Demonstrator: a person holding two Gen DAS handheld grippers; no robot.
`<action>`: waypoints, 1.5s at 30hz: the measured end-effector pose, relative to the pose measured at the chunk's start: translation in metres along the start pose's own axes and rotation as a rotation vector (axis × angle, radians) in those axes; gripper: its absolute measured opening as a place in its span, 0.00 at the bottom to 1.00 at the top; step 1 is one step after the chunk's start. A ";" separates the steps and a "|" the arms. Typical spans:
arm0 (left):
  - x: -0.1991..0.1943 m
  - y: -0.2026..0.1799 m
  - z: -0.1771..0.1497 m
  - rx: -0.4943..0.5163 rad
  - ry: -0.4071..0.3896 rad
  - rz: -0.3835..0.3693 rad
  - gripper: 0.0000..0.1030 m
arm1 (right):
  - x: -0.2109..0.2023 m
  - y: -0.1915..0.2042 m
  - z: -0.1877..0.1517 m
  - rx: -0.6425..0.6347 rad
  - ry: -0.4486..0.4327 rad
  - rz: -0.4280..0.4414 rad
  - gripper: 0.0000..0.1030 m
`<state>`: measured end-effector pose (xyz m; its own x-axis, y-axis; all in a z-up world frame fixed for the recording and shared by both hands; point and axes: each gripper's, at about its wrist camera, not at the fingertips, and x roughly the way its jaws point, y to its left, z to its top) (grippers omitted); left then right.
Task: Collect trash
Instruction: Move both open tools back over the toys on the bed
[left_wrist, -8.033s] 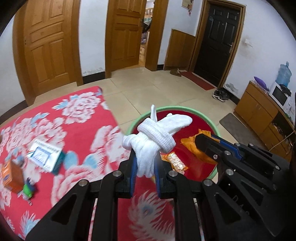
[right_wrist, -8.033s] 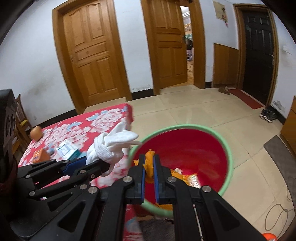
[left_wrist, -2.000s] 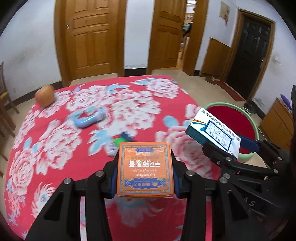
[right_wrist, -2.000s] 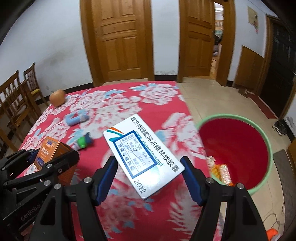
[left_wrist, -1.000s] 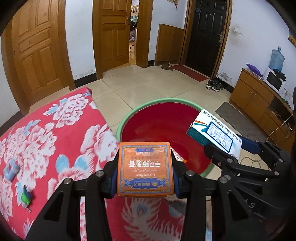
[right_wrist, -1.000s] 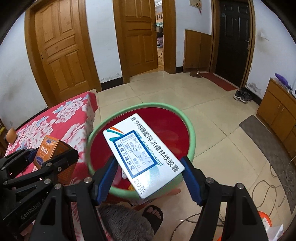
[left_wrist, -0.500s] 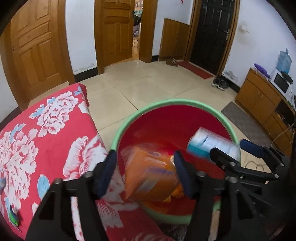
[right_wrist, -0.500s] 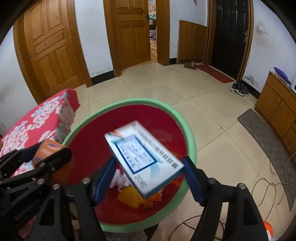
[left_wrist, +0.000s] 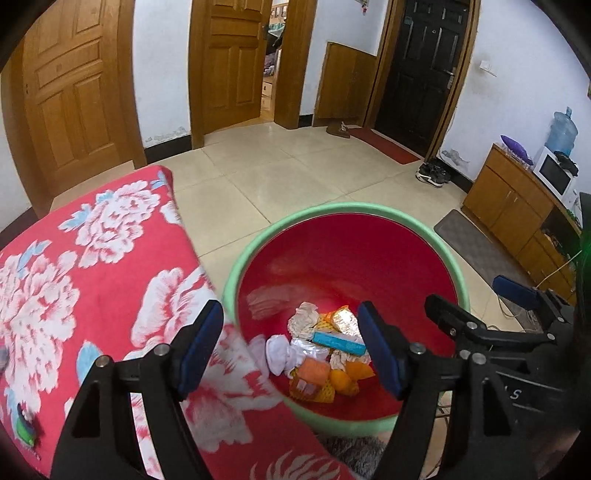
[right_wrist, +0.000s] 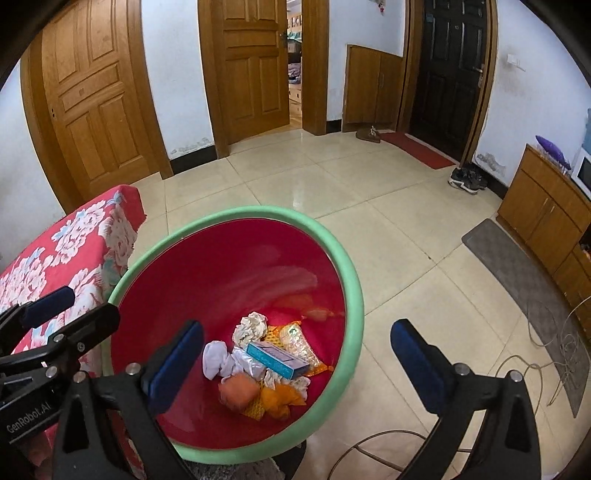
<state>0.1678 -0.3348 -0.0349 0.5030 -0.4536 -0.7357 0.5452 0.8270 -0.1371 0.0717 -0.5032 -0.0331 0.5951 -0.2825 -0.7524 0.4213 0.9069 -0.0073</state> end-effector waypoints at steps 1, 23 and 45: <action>-0.003 0.003 -0.002 -0.007 0.003 0.001 0.72 | -0.001 0.002 -0.001 -0.002 0.002 0.001 1.00; -0.090 0.066 -0.063 -0.112 -0.026 0.061 0.72 | -0.055 0.075 -0.049 -0.064 0.017 0.096 1.00; -0.132 0.151 -0.101 -0.250 -0.055 0.204 0.72 | -0.061 0.176 -0.062 -0.203 0.045 0.201 0.99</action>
<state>0.1159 -0.1170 -0.0259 0.6241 -0.2822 -0.7286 0.2519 0.9554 -0.1543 0.0668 -0.3069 -0.0294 0.6195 -0.0809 -0.7808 0.1499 0.9886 0.0166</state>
